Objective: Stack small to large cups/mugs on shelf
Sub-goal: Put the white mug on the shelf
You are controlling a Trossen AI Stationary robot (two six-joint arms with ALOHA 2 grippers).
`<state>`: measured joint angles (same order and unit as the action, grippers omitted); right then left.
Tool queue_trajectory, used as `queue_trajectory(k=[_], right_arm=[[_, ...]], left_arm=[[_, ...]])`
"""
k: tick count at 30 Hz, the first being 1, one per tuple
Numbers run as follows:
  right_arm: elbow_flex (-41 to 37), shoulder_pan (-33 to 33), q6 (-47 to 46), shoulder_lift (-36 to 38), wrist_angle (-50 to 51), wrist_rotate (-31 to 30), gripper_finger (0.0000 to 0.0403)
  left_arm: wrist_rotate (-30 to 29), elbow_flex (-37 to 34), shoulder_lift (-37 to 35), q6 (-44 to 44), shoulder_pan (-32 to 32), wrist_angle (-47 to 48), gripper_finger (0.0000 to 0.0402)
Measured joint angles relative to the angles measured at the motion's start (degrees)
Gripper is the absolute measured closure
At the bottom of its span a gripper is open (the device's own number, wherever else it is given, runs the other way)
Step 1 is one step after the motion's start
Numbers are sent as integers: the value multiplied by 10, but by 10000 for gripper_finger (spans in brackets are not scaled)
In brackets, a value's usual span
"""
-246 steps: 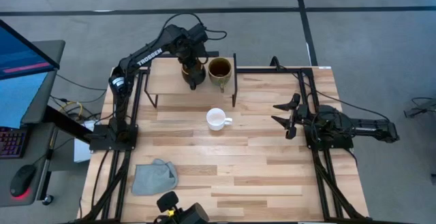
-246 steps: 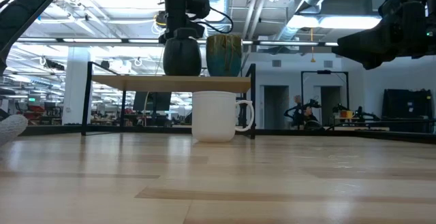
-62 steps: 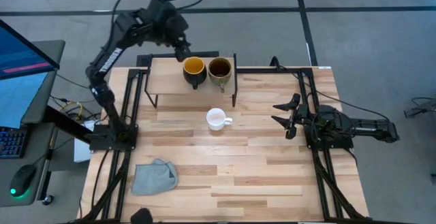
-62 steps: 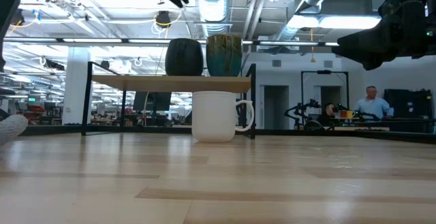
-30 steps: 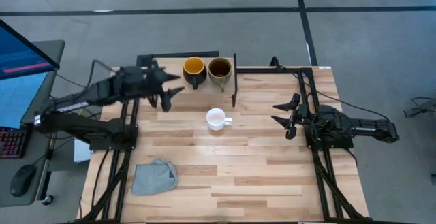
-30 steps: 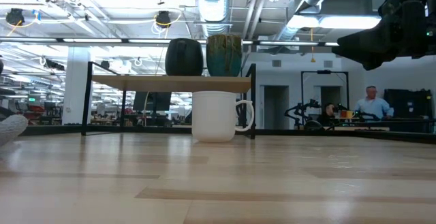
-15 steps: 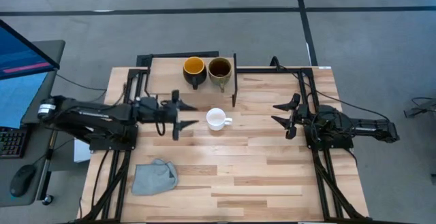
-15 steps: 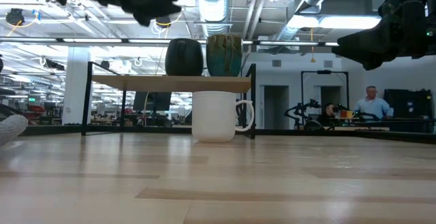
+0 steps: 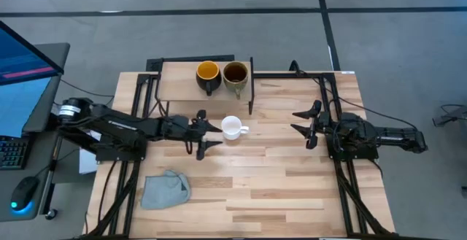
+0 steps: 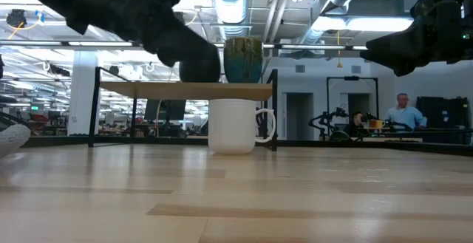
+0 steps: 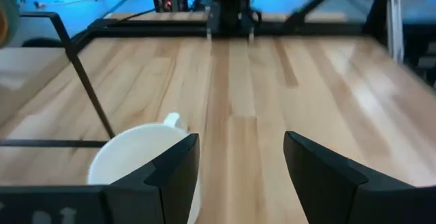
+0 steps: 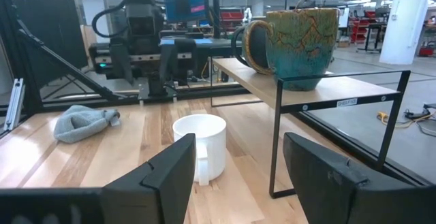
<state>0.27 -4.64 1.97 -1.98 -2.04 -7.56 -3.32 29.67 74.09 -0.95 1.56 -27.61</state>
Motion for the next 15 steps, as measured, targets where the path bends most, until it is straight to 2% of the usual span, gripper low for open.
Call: queue_trajectory(k=[5,10,15], right_arm=[[0,0,0,0,0,0,158],[0,0,0,0,0,0,158],[0,0,6,0,0,0,158]], left_arm=[[0,19,13,-60,0,-33,194],[-4,28,13,-29,0,-32,194],[-92,28,13,-64,0,-29,194]])
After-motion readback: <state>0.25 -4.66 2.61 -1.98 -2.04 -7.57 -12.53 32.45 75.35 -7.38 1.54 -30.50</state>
